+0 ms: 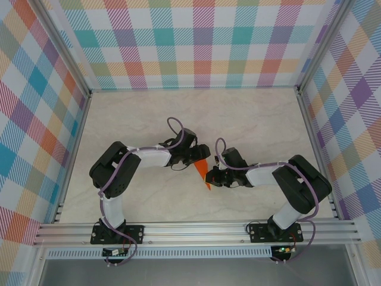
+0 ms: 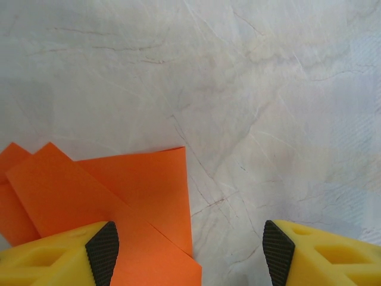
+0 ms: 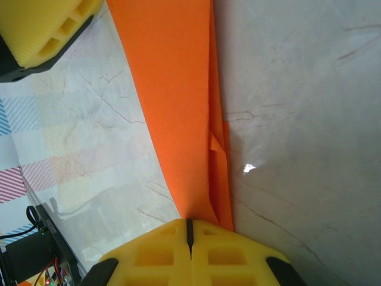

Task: Fold a paper plane with a square sheet of paper (pick it up from the middle)
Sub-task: Fold the wing for the fifth time at the center of the table.

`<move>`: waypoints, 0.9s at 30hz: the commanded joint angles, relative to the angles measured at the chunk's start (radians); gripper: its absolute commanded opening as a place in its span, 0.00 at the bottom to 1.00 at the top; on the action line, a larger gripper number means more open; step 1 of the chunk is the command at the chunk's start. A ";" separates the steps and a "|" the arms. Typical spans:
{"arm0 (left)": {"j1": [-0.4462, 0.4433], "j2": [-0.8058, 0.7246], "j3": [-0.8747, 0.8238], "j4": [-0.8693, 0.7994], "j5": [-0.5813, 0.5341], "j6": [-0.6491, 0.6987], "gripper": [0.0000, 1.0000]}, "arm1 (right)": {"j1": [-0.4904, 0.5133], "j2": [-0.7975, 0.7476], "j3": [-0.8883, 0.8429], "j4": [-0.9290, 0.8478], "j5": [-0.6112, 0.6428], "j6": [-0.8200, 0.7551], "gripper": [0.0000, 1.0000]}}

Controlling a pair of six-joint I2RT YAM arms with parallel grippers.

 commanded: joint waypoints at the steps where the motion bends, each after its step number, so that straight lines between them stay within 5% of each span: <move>1: 0.058 0.042 0.026 -0.061 -0.069 0.048 0.68 | 0.015 0.069 -0.044 -0.180 0.089 -0.029 0.02; 27: 0.177 0.090 0.117 -0.147 -0.025 0.156 0.68 | 0.010 0.060 -0.041 -0.190 0.083 -0.035 0.01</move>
